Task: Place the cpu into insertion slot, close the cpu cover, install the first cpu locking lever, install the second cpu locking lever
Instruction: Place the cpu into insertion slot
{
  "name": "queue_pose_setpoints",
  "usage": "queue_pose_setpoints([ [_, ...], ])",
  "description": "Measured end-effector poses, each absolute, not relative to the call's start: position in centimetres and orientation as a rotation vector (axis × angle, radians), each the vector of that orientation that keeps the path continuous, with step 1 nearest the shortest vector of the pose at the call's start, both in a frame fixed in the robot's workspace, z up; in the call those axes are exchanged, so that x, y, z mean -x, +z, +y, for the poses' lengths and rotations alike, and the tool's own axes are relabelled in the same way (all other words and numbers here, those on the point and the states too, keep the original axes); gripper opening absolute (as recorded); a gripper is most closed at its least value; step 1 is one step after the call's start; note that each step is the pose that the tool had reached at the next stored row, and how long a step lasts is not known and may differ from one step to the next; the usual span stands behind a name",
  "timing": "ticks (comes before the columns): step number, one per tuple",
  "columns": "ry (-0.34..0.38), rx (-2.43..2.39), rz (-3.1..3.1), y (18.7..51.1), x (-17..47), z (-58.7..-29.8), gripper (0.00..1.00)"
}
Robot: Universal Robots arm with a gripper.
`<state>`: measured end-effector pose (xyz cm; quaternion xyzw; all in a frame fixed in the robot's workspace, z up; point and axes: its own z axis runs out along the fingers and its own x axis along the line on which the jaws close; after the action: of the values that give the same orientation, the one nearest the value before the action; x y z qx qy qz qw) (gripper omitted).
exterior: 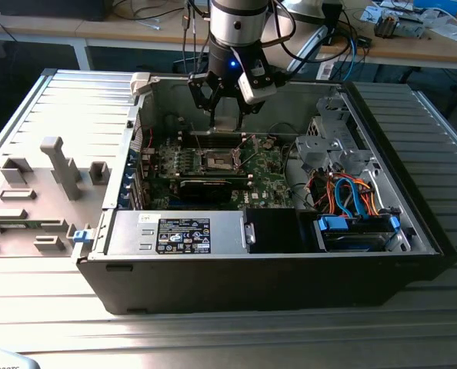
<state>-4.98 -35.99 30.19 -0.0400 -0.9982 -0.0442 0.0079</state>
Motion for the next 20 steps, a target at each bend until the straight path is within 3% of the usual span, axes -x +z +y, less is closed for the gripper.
queue_pose_setpoints([
  [20, -0.138, 0.154, -3.12, 30.19, 4.98, -35.99, 0.54],
])
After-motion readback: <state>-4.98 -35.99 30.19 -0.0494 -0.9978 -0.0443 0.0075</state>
